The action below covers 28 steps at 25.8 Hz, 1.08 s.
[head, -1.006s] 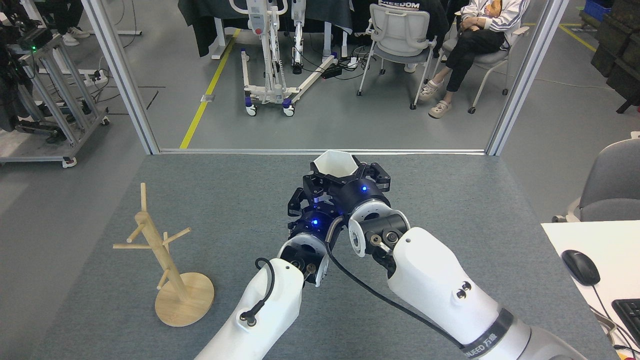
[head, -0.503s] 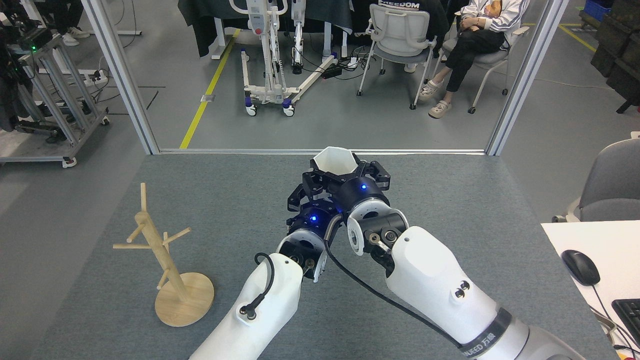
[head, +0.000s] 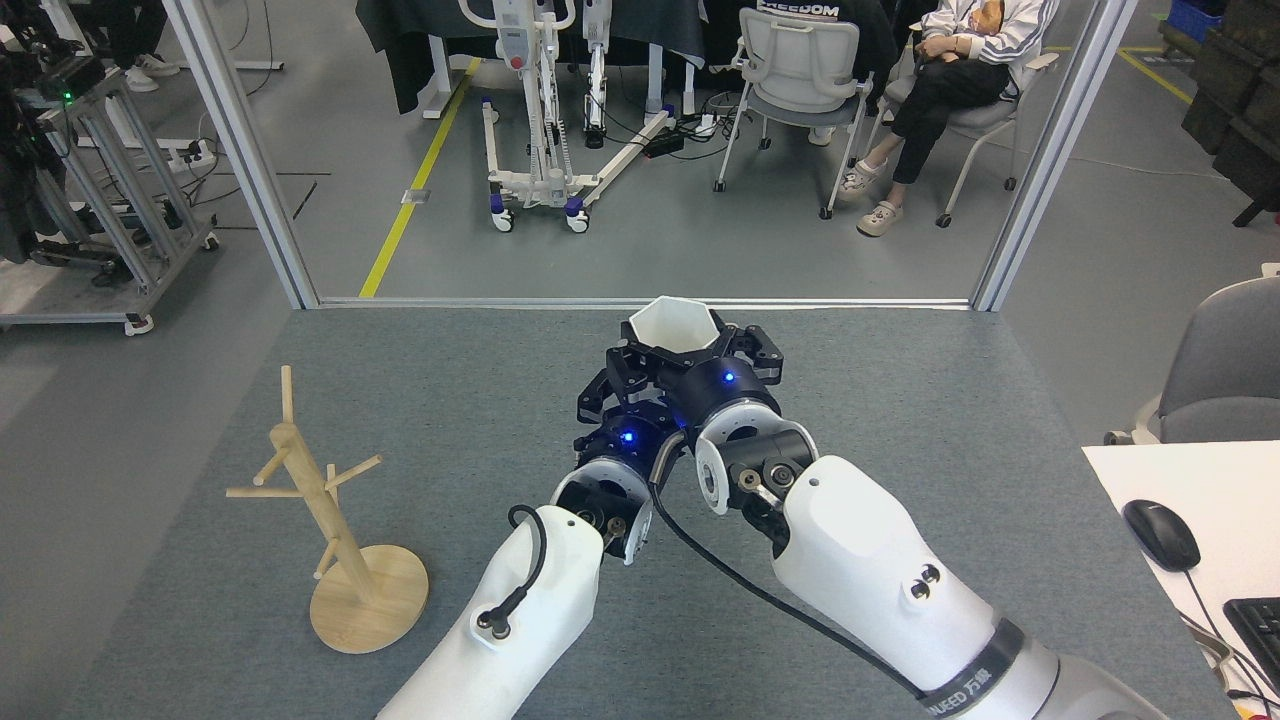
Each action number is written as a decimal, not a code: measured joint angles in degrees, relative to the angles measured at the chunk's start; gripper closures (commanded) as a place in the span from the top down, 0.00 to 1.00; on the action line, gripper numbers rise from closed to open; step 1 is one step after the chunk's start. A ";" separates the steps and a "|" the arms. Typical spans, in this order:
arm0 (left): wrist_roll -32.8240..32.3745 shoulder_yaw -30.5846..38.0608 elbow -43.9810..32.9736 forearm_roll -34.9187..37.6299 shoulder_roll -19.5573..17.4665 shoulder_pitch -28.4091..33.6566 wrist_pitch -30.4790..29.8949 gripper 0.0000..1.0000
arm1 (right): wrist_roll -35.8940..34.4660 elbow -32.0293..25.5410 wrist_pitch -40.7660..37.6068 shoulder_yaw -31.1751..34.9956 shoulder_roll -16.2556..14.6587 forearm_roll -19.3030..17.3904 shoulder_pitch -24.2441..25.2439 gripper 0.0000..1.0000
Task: Hang cup on storage rack
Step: 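Grasp the cup with the left gripper and open the right gripper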
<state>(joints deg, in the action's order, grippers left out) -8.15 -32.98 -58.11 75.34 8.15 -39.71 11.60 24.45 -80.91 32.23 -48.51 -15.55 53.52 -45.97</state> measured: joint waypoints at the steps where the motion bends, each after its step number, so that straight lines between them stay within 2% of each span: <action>1: -0.07 0.02 -0.08 0.03 0.00 0.03 -0.27 0.00 | -0.02 -0.10 -0.14 0.02 -0.02 0.00 0.01 0.98; 17: 0.80 0.09 -0.82 0.33 0.02 0.51 -0.32 0.00 | -1.04 -1.15 -0.65 0.18 -0.37 0.18 0.74 0.99; 28: 1.20 0.02 -1.70 0.43 -0.04 1.57 -1.71 0.00 | -0.30 -4.48 -1.03 0.84 -3.43 0.17 2.41 0.99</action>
<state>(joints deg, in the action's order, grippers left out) -6.96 -32.96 -59.81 75.77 8.11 -38.14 9.88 24.14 -85.39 31.20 -47.67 -18.98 53.69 -43.56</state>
